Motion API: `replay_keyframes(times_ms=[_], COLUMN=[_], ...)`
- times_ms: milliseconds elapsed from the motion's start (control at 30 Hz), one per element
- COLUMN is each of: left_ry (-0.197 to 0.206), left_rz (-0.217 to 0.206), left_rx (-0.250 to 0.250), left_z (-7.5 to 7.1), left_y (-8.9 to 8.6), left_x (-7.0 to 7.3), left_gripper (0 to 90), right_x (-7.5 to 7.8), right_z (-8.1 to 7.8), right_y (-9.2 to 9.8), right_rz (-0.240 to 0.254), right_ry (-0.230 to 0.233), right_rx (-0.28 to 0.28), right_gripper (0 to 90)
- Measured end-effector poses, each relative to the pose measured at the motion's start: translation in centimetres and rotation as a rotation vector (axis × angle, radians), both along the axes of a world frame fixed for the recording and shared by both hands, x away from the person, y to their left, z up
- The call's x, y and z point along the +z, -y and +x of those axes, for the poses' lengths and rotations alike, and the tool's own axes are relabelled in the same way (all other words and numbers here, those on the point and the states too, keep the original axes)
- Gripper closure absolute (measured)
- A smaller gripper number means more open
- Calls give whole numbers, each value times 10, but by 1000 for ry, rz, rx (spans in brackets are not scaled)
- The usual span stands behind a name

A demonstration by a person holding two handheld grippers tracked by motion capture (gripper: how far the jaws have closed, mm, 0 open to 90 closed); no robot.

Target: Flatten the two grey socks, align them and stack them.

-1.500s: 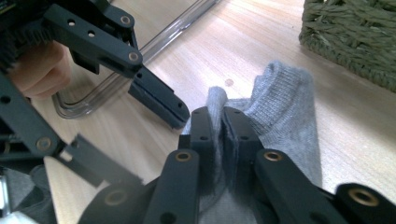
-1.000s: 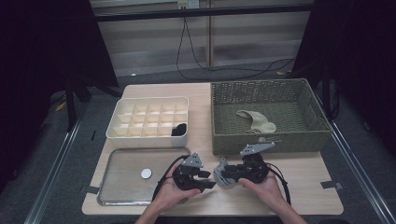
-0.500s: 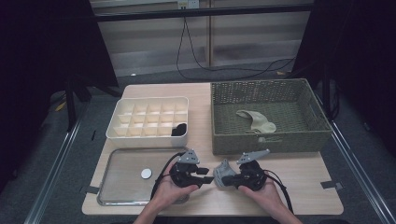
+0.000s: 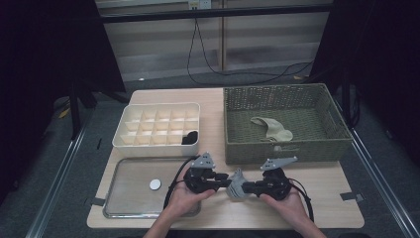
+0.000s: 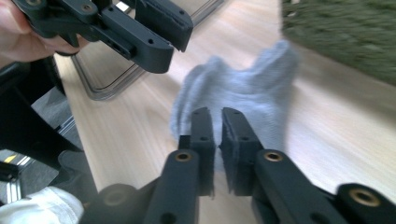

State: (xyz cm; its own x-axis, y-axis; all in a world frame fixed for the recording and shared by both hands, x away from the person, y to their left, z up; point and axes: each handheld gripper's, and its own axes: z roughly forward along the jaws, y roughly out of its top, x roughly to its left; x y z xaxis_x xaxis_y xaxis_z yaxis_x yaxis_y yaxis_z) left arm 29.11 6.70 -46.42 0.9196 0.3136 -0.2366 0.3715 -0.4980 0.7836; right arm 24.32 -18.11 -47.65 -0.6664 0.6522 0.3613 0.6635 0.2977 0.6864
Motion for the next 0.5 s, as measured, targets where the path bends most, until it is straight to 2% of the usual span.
replay_keyframes(times_ms=[67,133,200,267,500], left_ry=[0,-16,-18,-35,-22], left_rz=[10,8,27,28,97], left_rx=[-13,-18,-13,2,-21], left_z=[1,3,3,4,-2], left_y=[9,15,19,21,31], left_x=[-1,-3,-4,-8,-21], left_gripper=[740,751,760,761,762], right_x=[1,1,-1,-3,-6], right_z=[1,1,2,4,9], right_y=[6,12,17,19,23], right_rz=[-4,-9,-10,-15,-20], right_ry=[0,-2,-7,-12,-21], right_rx=[-20,-35,-48,-54,-76], right_gripper=[872,871,868,860,852])
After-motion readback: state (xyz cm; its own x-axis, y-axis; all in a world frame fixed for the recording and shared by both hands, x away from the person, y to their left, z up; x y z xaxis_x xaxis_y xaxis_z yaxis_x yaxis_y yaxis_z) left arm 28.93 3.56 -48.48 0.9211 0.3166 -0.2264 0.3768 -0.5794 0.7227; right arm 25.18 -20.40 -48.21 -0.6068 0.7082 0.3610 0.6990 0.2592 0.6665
